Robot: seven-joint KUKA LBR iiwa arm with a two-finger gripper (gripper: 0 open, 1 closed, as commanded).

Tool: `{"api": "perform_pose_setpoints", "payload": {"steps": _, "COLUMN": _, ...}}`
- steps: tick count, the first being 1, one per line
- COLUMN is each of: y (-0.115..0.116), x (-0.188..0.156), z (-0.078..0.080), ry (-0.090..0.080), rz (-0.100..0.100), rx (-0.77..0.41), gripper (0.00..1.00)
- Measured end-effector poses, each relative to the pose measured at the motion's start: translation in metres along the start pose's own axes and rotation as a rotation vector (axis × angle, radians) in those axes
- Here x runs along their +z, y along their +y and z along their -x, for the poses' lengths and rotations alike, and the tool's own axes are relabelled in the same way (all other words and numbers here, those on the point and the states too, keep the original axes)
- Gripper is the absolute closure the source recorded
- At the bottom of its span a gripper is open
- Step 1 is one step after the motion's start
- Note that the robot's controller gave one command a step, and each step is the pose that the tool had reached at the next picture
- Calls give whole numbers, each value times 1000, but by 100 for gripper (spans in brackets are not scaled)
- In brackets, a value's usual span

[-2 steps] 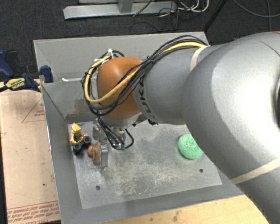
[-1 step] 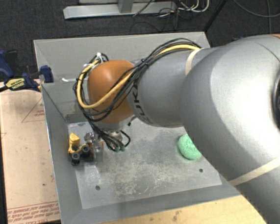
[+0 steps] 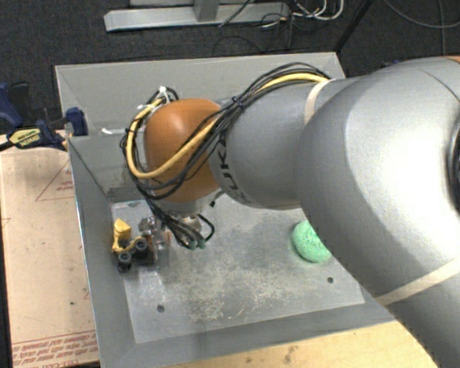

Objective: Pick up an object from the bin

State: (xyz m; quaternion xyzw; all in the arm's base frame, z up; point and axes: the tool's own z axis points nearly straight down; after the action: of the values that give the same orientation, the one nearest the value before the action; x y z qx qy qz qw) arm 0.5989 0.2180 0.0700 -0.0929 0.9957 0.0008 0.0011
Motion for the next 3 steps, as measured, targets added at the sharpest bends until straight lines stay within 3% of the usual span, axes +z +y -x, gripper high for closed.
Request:
{"api": "perform_pose_setpoints", "payload": {"steps": 1, "y": -7, "x": -153, "z": -19, "ry": -2, "rz": 0, "rx": -25, "gripper": 100}}
{"api": "perform_pose_setpoints", "payload": {"steps": 2, "y": -7, "x": -153, "z": -20, "ry": -1, "rz": 0, "rx": -25, "gripper": 0}}
{"api": "perform_pose_setpoints", "payload": {"steps": 3, "y": -7, "x": -153, "z": -20, "ry": -1, "rz": 0, "rx": -25, "gripper": 0}}
